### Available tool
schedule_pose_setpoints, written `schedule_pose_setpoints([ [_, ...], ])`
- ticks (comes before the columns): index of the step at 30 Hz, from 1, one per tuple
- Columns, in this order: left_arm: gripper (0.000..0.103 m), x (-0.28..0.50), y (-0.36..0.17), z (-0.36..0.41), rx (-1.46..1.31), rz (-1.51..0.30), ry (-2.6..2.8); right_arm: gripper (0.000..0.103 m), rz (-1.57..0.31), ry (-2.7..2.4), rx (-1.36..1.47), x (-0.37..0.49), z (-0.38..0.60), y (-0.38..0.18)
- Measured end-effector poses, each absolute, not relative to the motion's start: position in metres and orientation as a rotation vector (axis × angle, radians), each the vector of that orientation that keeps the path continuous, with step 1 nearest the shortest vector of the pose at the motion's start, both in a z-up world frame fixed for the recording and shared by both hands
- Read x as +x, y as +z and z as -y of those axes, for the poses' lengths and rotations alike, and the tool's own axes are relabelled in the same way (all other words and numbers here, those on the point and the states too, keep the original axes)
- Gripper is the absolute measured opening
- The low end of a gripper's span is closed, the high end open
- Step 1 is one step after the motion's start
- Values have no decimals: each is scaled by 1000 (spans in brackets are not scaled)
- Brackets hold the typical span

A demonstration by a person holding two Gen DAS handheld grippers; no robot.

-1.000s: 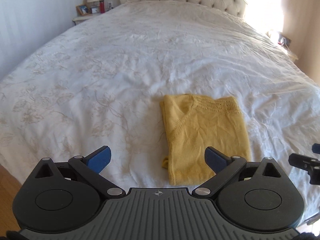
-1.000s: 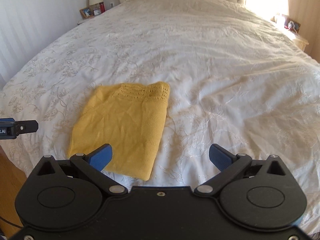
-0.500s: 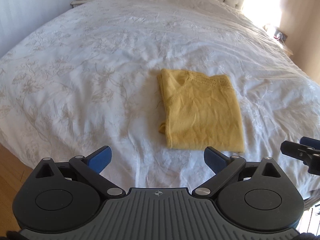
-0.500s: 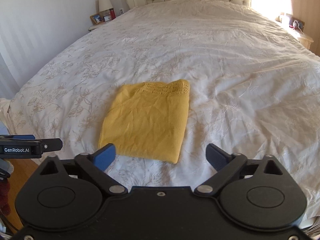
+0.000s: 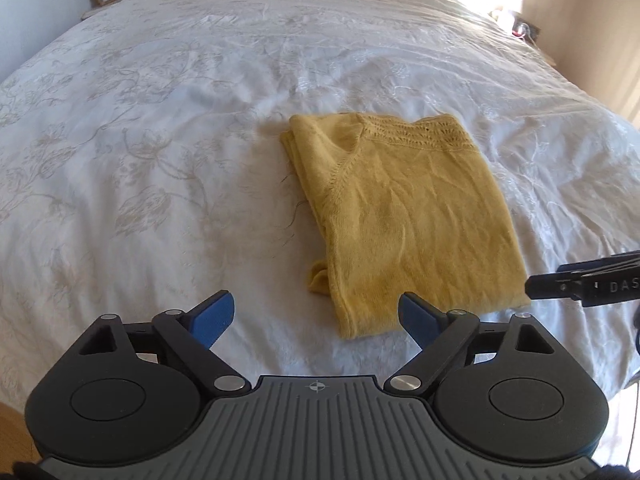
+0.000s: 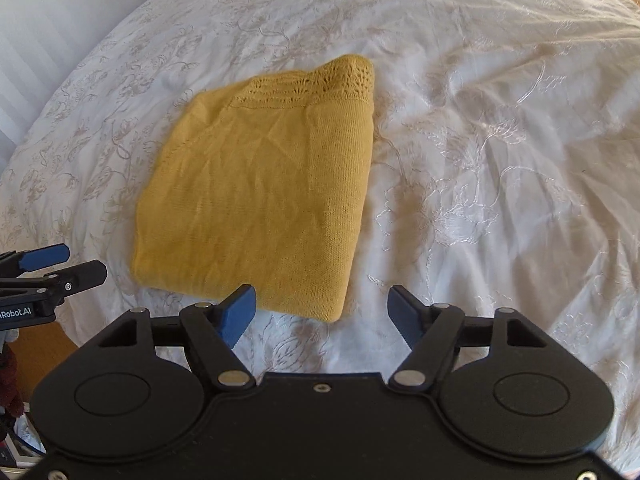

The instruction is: Fold small clothes

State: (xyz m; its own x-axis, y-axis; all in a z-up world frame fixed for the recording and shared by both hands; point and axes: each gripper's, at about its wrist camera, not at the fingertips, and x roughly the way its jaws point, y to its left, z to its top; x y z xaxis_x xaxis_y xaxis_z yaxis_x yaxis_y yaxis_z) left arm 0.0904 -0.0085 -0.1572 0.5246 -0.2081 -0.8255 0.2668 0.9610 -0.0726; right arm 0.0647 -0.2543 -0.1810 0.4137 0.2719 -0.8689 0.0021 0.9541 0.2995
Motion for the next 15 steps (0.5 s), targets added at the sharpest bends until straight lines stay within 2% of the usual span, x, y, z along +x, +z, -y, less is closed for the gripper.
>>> schedule_pose_setpoints([
  [8,90,139,-204,26,68,-1062,-346,76,-1243,264,356,97,263,-215],
  [10,90,146,-210,25,30,-1056,-383,73,-1244,304,376,100,267,-216],
  [11,90,150,-212,25,14,-1053,-410,67,-1245,323,395,101,268,-217],
  [14,90,157,-215,29,-61,-1113,-532,32,-1252,392,510,106,279,-216],
  [15,90,156,-215,30,-101,-1136,-585,30,-1241,393,532,107,284,-212],
])
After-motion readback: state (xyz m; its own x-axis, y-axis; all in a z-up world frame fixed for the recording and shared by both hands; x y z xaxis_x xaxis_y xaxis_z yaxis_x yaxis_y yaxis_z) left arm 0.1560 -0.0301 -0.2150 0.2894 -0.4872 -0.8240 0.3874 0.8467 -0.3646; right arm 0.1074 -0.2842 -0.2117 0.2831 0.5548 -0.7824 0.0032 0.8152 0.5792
